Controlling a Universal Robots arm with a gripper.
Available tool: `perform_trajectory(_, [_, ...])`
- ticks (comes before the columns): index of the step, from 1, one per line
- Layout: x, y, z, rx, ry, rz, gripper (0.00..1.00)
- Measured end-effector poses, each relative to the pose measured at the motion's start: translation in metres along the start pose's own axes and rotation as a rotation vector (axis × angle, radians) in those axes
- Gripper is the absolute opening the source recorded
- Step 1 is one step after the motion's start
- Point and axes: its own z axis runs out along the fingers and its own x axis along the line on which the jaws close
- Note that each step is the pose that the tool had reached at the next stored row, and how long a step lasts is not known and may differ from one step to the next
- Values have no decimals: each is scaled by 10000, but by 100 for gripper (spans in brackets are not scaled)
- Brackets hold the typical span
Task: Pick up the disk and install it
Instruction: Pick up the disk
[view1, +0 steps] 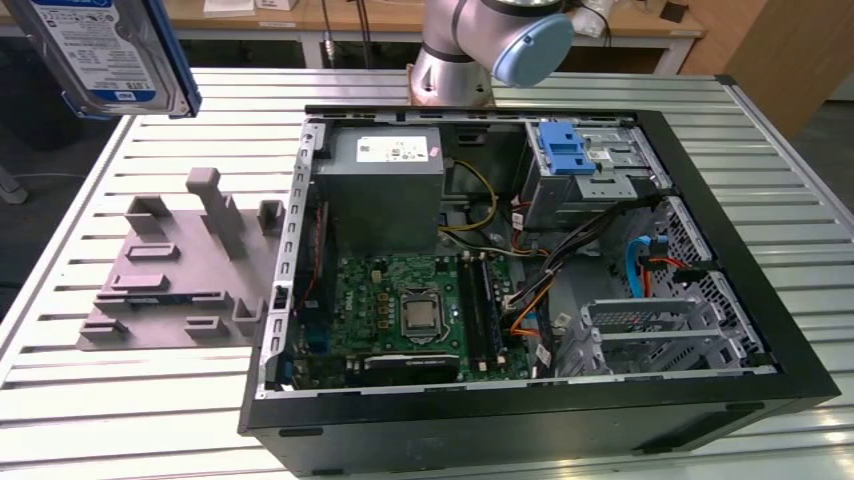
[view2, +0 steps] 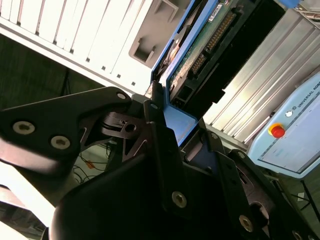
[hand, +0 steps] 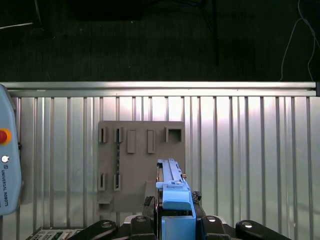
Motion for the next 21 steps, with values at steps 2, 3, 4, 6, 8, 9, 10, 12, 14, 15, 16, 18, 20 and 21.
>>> perform_trajectory(2, [0, -12, 0, 0, 0, -1, 36])
perform_trajectory(3, [0, -19, 0, 0, 0, -1, 36])
perform_trajectory(4, [0, -26, -1, 0, 0, -1, 36])
perform_trajectory(6, [-1, -40, -1, 1, 0, 0, 36])
perform_trajectory(8, [-1, -54, -1, 1, -1, 0, 36])
perform_trajectory(9, [-1, -60, -1, 0, 0, 0, 36])
perform_trajectory(10, [-1, -66, -1, 0, 0, 0, 36])
perform_trajectory(12, [-1, -81, -2, 0, 0, -1, 36])
perform_trajectory(14, [-2, -96, -2, 0, 0, 0, 36])
perform_trajectory(15, [-2, -101, -2, 1, 0, 0, 36])
perform_trajectory(16, [-2, -106, -2, 0, 0, 0, 36])
perform_trajectory(18, [-2, -107, -2, 1, 0, 1, 36])
perform_trajectory(20, [-2, -108, -2, 0, 0, 0, 36])
perform_trajectory(21, [-2, -109, -2, 0, 0, 0, 36])
